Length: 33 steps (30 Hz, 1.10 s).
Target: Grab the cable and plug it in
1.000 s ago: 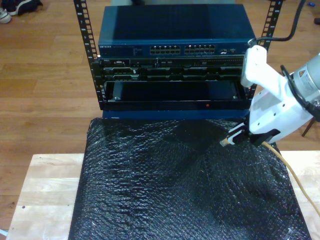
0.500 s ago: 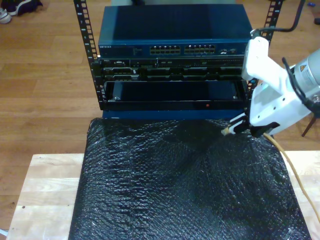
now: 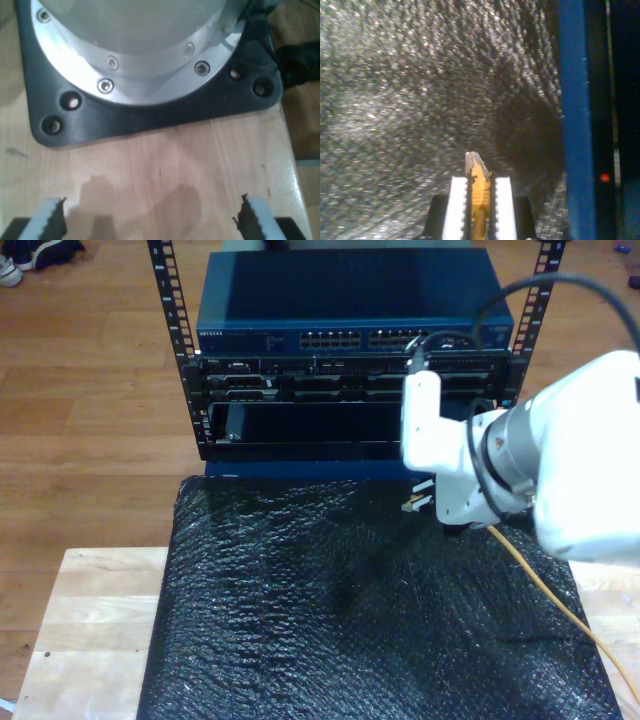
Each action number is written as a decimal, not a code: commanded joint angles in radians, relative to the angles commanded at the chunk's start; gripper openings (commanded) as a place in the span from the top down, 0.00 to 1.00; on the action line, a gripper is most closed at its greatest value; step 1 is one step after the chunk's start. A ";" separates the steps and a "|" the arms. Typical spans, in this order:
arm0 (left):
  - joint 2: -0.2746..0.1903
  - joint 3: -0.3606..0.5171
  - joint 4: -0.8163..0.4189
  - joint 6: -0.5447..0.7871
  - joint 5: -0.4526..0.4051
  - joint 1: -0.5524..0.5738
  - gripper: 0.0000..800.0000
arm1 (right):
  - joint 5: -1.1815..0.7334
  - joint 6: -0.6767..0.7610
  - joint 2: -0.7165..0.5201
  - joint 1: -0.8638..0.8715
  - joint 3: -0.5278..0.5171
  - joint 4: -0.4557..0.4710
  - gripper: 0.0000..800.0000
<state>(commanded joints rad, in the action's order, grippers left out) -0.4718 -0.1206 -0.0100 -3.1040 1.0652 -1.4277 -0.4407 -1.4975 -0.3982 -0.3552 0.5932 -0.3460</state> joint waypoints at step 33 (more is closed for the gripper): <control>0.000 0.000 0.000 0.000 0.000 0.000 0.00 | 0.520 -0.003 0.123 0.000 -0.046 0.118 1.00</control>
<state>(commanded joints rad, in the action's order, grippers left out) -0.4718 -0.1206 -0.0100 -3.1040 1.0652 -1.4277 0.0794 -1.5006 -0.2754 -0.3552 0.5472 -0.2279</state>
